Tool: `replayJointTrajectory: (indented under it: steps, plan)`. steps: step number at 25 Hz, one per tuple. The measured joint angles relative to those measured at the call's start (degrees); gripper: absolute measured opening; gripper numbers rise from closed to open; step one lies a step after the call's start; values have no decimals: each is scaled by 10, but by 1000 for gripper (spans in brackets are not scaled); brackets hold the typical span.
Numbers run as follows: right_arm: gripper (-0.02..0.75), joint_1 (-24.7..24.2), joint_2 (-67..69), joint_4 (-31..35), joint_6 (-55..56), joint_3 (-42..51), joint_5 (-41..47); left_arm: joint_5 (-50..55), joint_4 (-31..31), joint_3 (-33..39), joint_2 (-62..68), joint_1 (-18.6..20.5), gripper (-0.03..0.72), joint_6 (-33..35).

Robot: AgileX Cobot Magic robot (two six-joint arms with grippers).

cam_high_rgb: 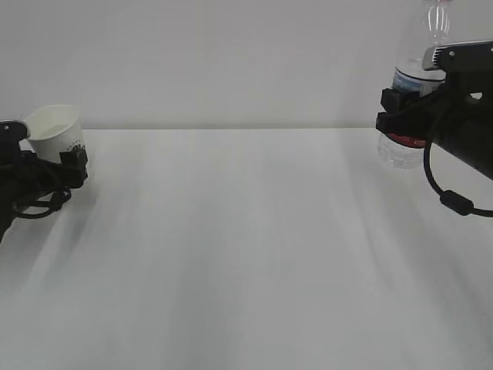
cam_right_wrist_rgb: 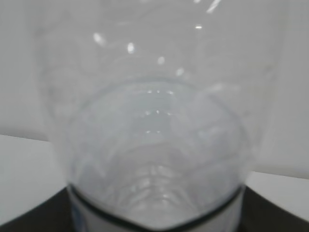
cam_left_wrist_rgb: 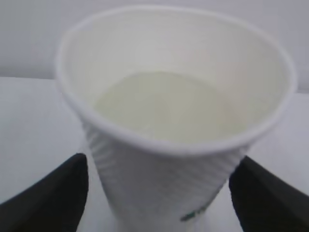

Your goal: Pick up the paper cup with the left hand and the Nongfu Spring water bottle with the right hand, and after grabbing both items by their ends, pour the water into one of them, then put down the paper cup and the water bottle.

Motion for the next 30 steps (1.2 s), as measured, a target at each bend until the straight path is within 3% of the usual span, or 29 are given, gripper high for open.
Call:
replayJointTrajectory:
  steps: [30]
  plan:
    - [377,0,0,2,13,0,-17,-12,21,234,-211,0,649,1]
